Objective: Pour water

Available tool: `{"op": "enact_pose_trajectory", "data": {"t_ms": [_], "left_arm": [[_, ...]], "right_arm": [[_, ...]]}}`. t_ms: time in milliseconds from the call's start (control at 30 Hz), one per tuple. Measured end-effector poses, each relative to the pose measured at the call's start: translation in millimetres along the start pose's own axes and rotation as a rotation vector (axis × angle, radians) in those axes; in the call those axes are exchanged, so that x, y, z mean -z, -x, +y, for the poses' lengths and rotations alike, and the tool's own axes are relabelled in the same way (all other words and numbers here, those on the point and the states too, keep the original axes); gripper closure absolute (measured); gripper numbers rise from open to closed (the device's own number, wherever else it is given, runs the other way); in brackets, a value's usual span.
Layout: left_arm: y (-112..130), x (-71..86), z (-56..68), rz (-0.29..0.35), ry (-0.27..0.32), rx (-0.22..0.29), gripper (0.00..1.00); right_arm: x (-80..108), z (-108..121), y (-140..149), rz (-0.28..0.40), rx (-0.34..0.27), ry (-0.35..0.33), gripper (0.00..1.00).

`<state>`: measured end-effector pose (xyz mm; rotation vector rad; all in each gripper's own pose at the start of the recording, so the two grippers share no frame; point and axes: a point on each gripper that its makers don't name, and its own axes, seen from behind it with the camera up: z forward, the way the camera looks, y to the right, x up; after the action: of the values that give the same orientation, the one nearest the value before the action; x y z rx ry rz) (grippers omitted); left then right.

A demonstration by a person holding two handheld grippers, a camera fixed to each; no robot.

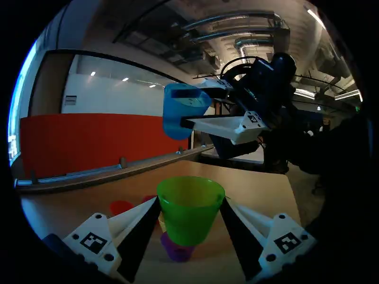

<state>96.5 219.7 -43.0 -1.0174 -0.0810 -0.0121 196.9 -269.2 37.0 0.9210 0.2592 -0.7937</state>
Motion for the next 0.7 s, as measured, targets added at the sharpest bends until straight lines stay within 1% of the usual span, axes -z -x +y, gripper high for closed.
{"op": "enact_pose_trajectory", "data": {"t_ms": [300, 500, 700], "left_arm": [[0, -4.8, 5.8, -0.002, 0.014, 0.000, 0.14], [2, -6.9, 6.1, -0.003, 0.016, 0.002, 0.14], [3, -8.0, 5.3, 0.001, 0.020, 0.009, 0.14]], "right_arm": [[-7.5, 2, -4, -0.008, 0.066, 0.000, 0.11], [-8.5, 8, -9, -0.008, 0.117, 0.013, 0.11], [-8.6, 13, -13, -0.005, 0.147, 0.021, 0.11]]}}
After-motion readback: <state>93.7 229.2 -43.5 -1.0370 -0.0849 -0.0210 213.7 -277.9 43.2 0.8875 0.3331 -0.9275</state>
